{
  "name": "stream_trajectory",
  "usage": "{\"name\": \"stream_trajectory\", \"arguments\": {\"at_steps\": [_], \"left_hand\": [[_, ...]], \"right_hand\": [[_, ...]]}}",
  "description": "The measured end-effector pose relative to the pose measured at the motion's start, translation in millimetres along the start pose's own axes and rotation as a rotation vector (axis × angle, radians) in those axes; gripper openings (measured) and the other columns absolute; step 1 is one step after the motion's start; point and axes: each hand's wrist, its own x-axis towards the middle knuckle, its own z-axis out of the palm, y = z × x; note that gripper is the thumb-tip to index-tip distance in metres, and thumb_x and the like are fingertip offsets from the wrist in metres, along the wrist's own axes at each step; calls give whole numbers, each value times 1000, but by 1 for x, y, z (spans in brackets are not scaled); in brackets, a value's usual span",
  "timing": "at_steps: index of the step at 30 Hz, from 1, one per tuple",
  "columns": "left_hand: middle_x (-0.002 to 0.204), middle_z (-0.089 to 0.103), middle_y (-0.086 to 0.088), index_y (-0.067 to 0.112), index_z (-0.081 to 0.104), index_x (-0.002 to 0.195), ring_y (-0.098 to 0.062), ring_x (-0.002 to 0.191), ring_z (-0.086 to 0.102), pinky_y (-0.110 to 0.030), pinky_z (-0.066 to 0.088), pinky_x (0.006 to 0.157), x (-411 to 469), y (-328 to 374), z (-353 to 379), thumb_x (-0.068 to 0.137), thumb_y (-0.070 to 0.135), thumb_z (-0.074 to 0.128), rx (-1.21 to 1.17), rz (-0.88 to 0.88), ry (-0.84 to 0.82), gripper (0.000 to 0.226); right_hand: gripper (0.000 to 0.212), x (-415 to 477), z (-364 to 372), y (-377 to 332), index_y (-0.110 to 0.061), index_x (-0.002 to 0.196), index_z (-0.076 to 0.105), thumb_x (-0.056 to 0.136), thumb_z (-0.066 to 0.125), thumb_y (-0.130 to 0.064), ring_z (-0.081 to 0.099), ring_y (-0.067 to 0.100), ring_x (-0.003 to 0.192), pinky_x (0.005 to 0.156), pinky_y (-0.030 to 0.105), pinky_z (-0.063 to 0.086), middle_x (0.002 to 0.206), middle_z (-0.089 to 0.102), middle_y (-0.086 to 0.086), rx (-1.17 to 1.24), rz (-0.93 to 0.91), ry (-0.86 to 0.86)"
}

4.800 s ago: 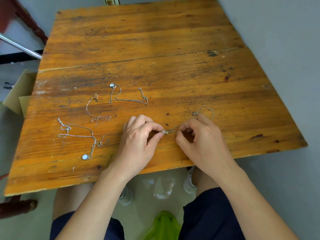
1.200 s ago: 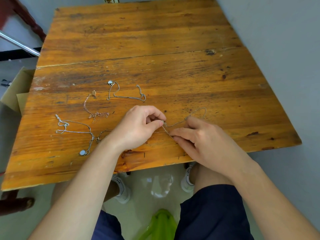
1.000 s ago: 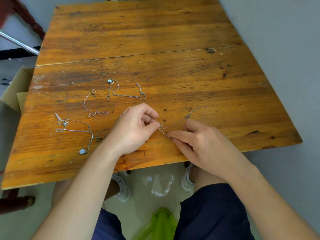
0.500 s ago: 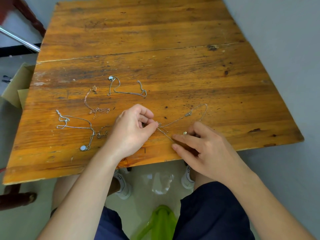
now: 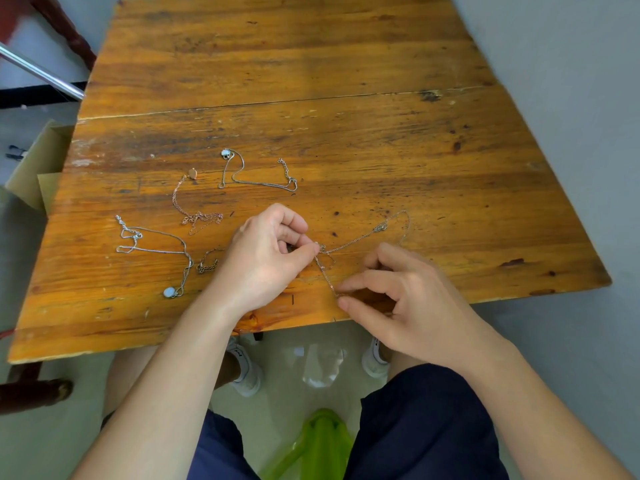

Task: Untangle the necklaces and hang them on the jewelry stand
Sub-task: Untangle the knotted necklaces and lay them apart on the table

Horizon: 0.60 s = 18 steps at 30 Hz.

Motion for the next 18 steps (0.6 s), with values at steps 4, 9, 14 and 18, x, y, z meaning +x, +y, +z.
{"name": "stream_trajectory", "arguments": {"at_steps": [4, 9, 14, 18], "left_hand": [[84, 71, 13, 29, 58, 98, -7, 64, 52, -35, 53, 69, 0, 0, -1, 83, 31, 73, -2, 2, -1, 21], [80, 72, 13, 27, 59, 96, -7, 58, 47, -33, 49, 63, 0, -3, -1, 82, 26, 74, -62, 9, -7, 20], [84, 74, 9, 24, 61, 98, -8, 63, 48, -27, 48, 64, 1, -4, -7, 82, 21, 76, -195, -17, -49, 22], [84, 75, 4, 24, 62, 97, -5, 62, 49, -25, 48, 65, 2, -5, -8, 82, 20, 76, -214, -37, -52, 21]], "right_hand": [[15, 12, 3, -3, -33, 100, 79, 89, 71, -38, 54, 1, 69, 57, 28, 50, 84, 58, -12, 73, 164, 161], [17, 28, 14, -15, -37, 93, 81, 83, 72, -47, 57, 7, 67, 54, 33, 51, 79, 58, -12, -3, 286, 197], [7, 35, 18, -21, -35, 85, 80, 85, 73, -35, 57, 11, 62, 48, 27, 47, 74, 58, -10, -116, 306, 181], [9, 42, 16, -25, -32, 81, 77, 83, 70, -37, 59, 13, 66, 50, 24, 41, 78, 59, -10, -168, 361, 121]]}}
